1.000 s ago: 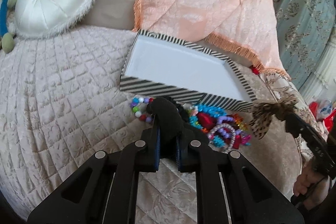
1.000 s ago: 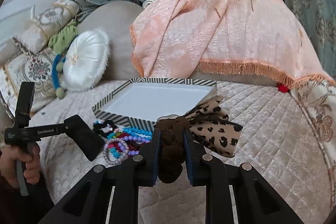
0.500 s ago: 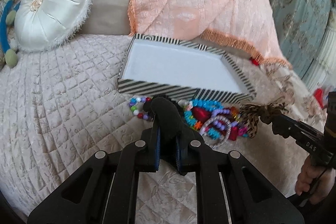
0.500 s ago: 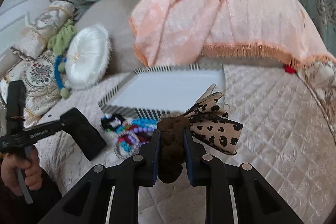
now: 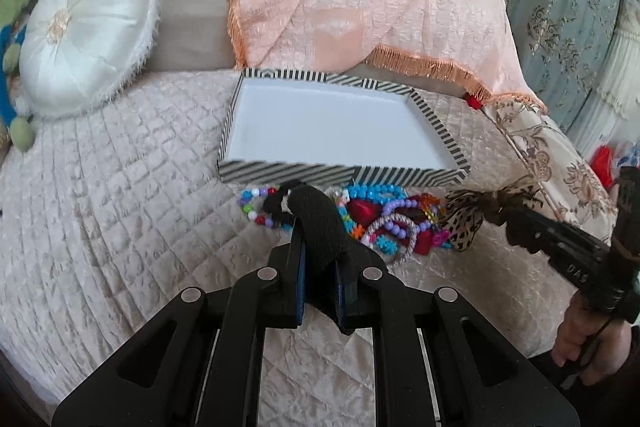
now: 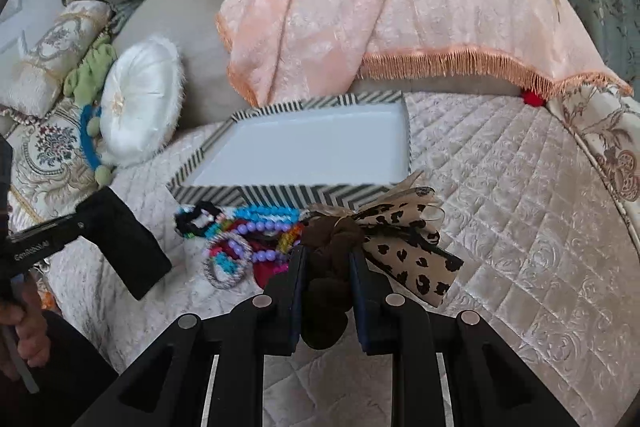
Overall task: Organize jewelry
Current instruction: 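Lift black cloth with left gripper while right gripper lifts leopard-print bow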
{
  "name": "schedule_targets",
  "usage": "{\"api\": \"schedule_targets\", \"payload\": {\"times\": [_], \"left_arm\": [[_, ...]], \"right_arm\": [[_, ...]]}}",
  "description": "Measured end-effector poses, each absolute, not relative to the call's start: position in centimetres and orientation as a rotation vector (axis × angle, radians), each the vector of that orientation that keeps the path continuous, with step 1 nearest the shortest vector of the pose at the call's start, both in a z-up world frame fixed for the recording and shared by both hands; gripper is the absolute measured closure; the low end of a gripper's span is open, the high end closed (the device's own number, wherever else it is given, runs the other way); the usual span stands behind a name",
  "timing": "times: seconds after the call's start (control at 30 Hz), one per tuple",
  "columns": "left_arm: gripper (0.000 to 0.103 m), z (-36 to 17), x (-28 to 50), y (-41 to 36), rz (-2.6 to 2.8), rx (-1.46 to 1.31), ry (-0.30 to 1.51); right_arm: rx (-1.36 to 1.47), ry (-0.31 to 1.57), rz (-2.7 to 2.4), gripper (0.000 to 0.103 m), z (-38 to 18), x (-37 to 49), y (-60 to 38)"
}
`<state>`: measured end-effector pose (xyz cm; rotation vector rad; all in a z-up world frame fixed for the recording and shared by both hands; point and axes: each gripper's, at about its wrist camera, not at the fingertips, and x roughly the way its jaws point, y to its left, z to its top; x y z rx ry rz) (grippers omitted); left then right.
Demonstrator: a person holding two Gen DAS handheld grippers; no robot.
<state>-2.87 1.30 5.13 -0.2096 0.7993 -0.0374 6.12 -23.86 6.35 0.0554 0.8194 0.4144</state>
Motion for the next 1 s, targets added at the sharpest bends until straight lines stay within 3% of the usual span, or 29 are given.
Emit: {"api": "schedule_targets", "payload": {"times": [0.2,0.33,1.0], "left_arm": [[0.093,5.6,-3.2,0.4,-0.031,-0.204,0.81],[0.093,6.1,-3.4,-0.2,-0.009,-0.203,0.808],[0.093,6.4,-3.4,-1.4,-0.073,-0.217,0.798]], "right_arm": [[0.029,0.805,0.423,0.083,8.8,5.1,-22.5],[0.042,0.697,0.466,0.083,9.6,4.3,-23.7],[0.006,0.795,0.462,0.083,9.3,2.1,-23.8]]}}
